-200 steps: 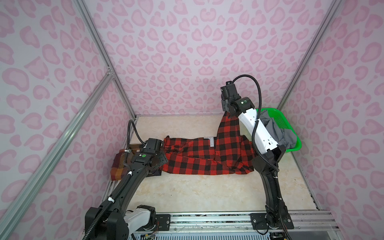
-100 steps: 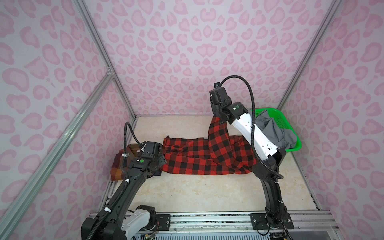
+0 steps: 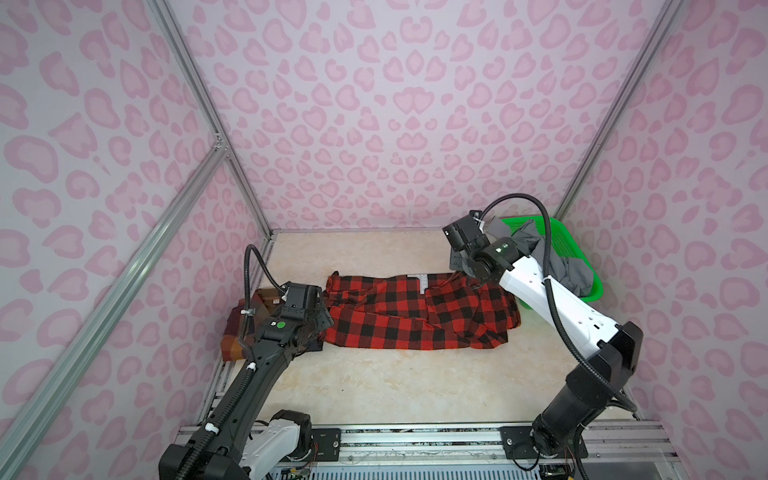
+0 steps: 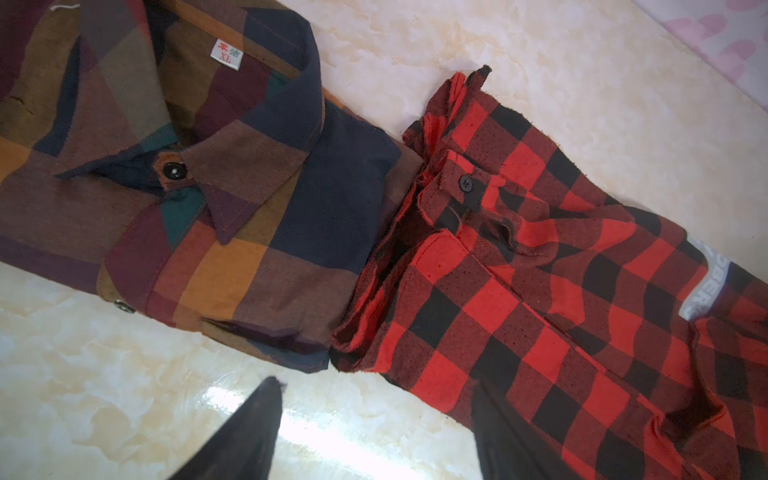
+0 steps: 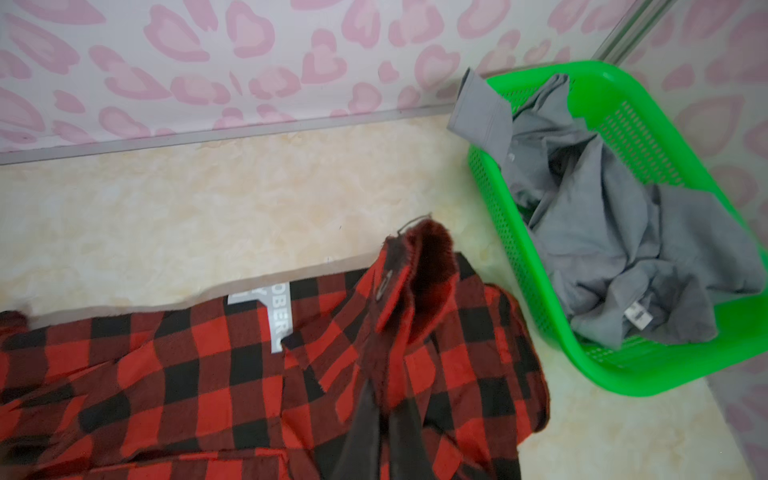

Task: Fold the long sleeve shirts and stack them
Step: 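Lower the cuff onto the shirt's middle with the right gripper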

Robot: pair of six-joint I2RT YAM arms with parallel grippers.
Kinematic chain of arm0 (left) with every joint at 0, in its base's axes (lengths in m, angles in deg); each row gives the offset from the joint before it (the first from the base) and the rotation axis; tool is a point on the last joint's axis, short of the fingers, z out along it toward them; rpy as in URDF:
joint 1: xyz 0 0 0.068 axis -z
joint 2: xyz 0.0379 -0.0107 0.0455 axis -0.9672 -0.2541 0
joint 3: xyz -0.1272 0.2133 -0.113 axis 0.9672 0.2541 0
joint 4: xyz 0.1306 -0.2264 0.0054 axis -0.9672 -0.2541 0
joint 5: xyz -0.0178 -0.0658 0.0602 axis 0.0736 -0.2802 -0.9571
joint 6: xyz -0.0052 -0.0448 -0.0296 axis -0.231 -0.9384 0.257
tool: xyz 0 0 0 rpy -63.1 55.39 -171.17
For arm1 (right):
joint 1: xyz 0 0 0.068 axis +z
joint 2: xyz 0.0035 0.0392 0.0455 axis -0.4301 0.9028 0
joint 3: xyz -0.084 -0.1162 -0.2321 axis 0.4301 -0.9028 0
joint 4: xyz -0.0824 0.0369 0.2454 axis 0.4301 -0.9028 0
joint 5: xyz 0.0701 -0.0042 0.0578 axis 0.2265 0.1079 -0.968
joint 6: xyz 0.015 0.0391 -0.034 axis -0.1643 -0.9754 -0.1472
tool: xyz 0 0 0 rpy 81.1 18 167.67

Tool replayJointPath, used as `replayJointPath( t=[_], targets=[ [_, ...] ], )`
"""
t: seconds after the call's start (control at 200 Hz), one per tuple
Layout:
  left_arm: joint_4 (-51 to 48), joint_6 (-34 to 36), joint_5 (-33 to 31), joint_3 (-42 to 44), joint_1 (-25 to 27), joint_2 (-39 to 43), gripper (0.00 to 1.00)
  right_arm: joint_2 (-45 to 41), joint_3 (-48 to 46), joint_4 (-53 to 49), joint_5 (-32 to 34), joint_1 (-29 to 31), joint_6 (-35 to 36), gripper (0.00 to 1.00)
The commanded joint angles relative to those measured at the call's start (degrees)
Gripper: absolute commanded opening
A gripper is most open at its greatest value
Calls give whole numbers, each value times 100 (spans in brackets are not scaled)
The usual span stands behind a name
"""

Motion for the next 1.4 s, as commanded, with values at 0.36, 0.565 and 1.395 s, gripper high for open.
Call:
replayJointPath(
  t=[0.36,0.565,1.395],
  targets=[
    [-21,363,330,-400,-17,70,74,-1560,-2309,1946,-726,1478,-2785,0],
    [-140,525,360,-537,-47,59,75,-1229,-2444,2438,-423,2102,-3488,0],
    [-89,606,800,-555,-487,209,75,-12,-806,2235,914,2713,-3198,0]
  ],
)
